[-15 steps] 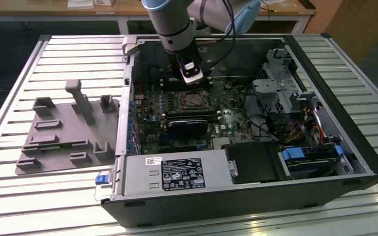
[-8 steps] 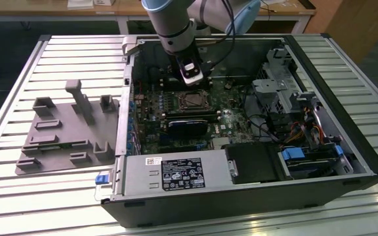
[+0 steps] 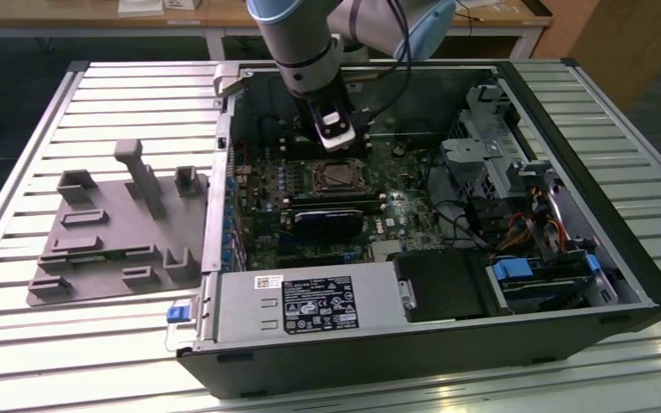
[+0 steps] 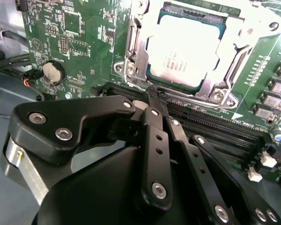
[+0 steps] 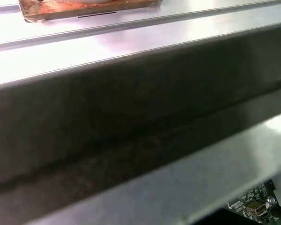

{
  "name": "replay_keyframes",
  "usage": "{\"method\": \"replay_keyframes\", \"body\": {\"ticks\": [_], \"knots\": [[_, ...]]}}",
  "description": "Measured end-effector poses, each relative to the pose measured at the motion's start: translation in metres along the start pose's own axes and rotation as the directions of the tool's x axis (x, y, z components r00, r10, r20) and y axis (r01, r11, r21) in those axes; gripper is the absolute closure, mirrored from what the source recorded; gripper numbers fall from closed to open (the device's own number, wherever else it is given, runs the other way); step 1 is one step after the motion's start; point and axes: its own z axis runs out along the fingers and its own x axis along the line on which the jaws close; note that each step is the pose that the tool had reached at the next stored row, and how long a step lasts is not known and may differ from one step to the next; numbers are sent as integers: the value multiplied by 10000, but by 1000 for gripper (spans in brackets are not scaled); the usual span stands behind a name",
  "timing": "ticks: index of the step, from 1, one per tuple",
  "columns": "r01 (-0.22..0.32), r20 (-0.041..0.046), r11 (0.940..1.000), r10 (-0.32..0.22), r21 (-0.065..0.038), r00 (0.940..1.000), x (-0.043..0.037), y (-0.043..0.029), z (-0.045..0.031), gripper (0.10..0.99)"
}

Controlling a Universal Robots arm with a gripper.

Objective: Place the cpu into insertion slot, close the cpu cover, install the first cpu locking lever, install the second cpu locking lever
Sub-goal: 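Install the first cpu locking lever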

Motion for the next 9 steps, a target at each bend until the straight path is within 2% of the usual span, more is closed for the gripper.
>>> {"method": "replay_keyframes", "body": {"ticks": [9], "knots": [[4, 12, 10000, -4, 0, 10000, 1, -8, 12, 984]]}}
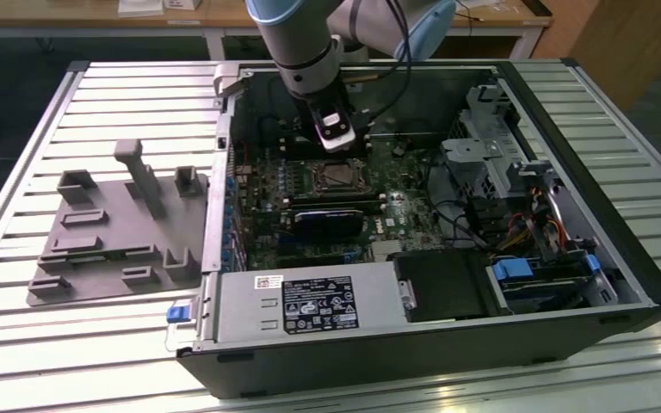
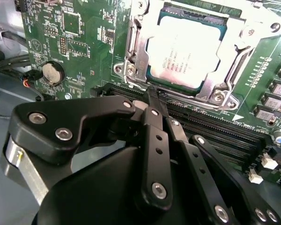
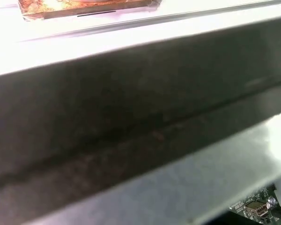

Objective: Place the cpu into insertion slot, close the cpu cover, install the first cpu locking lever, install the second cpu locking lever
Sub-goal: 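Install the first cpu locking lever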

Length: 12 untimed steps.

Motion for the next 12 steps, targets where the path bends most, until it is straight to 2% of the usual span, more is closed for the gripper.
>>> {"method": "replay_keyframes", "body": {"ticks": [12], "knots": [[-2, 2, 10000, 2, -2, 10000, -41, 12, 15, 984]]}}
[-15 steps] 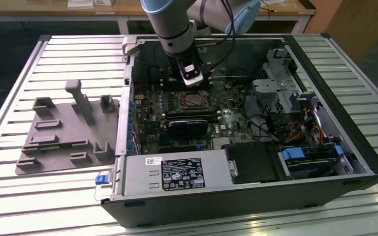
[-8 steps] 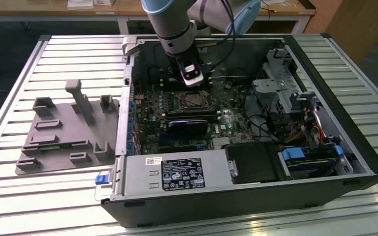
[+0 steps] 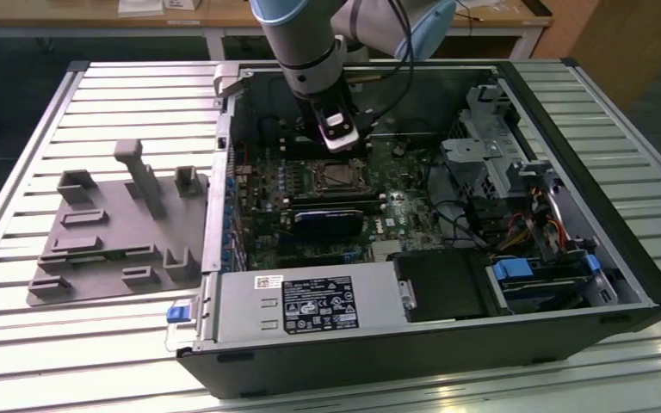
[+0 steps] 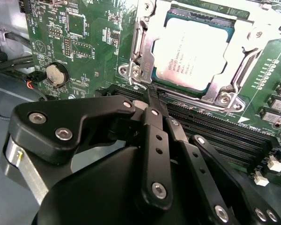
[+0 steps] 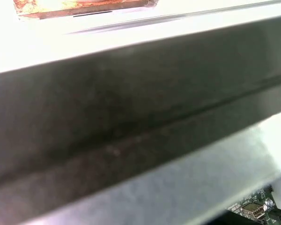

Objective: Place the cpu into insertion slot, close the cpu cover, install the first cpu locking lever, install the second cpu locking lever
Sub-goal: 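Install the first cpu locking lever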

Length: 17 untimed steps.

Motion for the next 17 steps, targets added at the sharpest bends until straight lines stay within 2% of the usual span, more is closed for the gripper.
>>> {"method": "replay_keyframes", "body": {"ticks": [5, 11, 14, 17], "knots": [[0, -1, 10000, 0, -2, 10000, 0, 0, 0, 984], [-50, -52, 9999, 49, -144, 10000, 0, 0, -1, 984], [-52, -51, 9999, 51, -155, 10000, -2, 2, -5, 984], [-52, -52, 9999, 51, -153, 10000, -13, 11, -44, 984]]}}
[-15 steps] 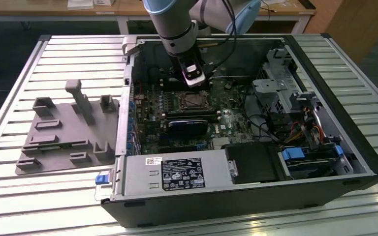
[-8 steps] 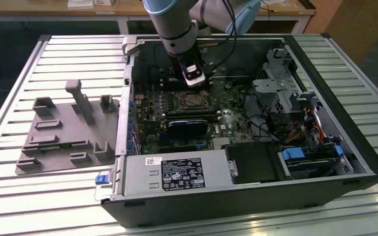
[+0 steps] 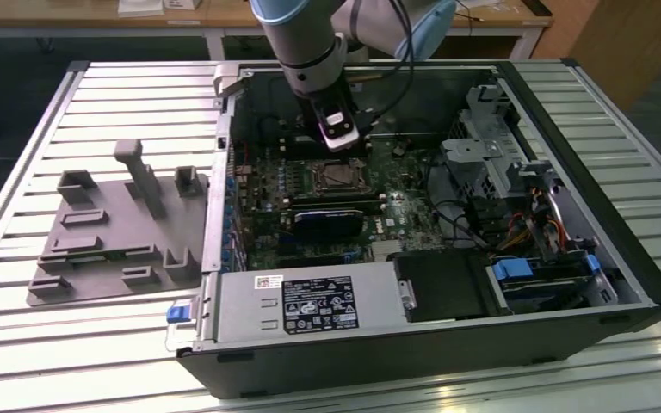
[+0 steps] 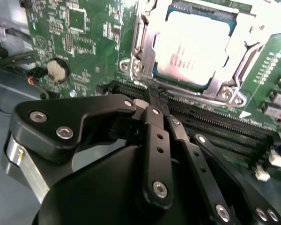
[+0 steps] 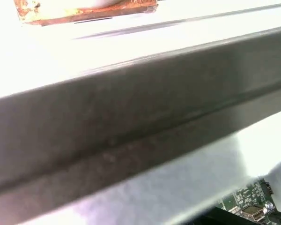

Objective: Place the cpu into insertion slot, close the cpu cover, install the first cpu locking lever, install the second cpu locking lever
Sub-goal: 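Install the first cpu locking lever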

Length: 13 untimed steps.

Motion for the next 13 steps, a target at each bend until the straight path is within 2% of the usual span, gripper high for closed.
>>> {"method": "replay_keyframes", "body": {"ticks": [10, 13], "knots": [[1, 0, 10000, -1, 6, 10000, -37, 33, -142, 984], [7, 6, 10000, -7, 18, 10000, -39, 35, -149, 984]]}}
